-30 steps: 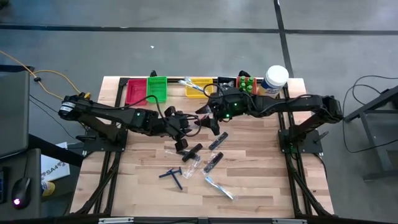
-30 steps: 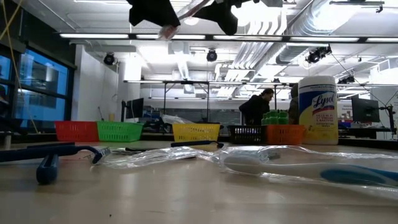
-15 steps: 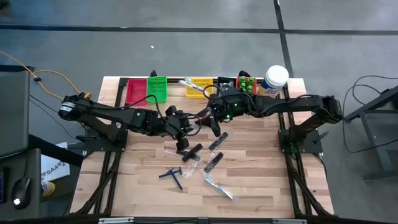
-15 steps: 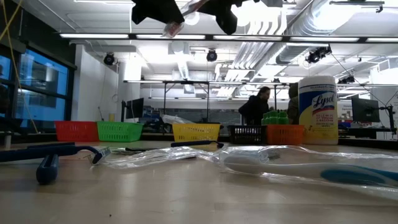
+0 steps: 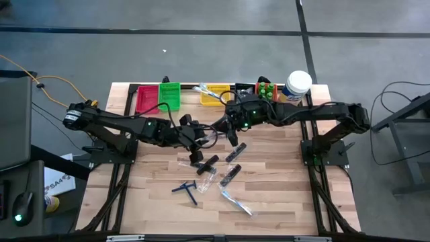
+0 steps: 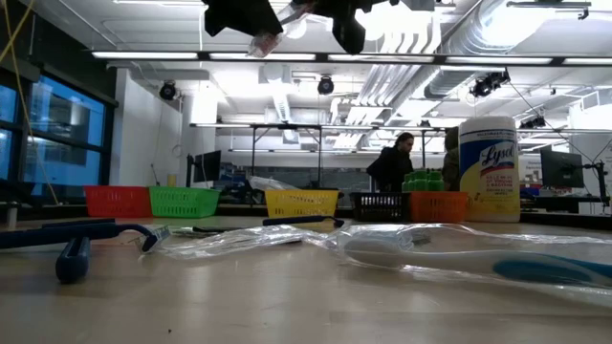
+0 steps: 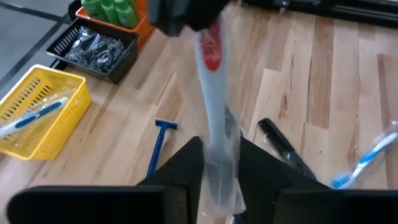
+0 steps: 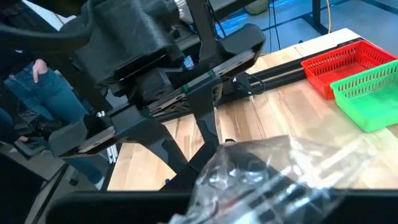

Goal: Pick & Place Travel size toiletries
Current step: Put the orange toothbrush into the yellow bin

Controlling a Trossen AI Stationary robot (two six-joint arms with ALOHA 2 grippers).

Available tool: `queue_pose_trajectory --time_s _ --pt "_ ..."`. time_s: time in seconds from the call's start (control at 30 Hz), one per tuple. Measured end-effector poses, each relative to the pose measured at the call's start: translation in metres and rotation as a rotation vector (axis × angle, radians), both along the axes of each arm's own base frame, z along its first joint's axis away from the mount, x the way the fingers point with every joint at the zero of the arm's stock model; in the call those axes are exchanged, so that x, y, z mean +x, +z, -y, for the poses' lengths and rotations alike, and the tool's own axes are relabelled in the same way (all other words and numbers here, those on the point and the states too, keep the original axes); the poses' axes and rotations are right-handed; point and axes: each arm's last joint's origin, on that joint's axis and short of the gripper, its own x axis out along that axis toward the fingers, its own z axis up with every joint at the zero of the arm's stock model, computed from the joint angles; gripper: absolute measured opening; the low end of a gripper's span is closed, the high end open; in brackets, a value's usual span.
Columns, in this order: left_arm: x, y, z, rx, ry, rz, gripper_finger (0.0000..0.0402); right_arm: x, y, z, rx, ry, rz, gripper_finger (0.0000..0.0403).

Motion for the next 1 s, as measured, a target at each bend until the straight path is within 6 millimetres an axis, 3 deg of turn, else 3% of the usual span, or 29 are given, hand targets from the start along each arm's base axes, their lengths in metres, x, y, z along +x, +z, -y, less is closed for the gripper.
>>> queue_pose_trajectory --time_s 0.3,0.63,0.77,1.0 --pt "-0.018 0.002 -0.004 0.025 0.045 -0.09 0.0184 -0.003 -0.003 0.022 0.005 -0.065 -0.029 0.0009" --pt "-0.055 0.022 -0.016 0.062 0.245 -0.119 0.0195 -0.015 0.008 0.083 -0.041 -0.444 0.039 0.0009" --pt "-0.063 0.023 -0.018 0.066 0.272 -0.135 0.0195 -0.011 -0.004 0.113 -0.02 -0.537 0.054 0.0009" --pt "-0.067 0.024 -0.019 0.067 0.29 -0.142 0.0195 0.011 -0.053 0.159 0.181 -0.675 0.086 0.0009"
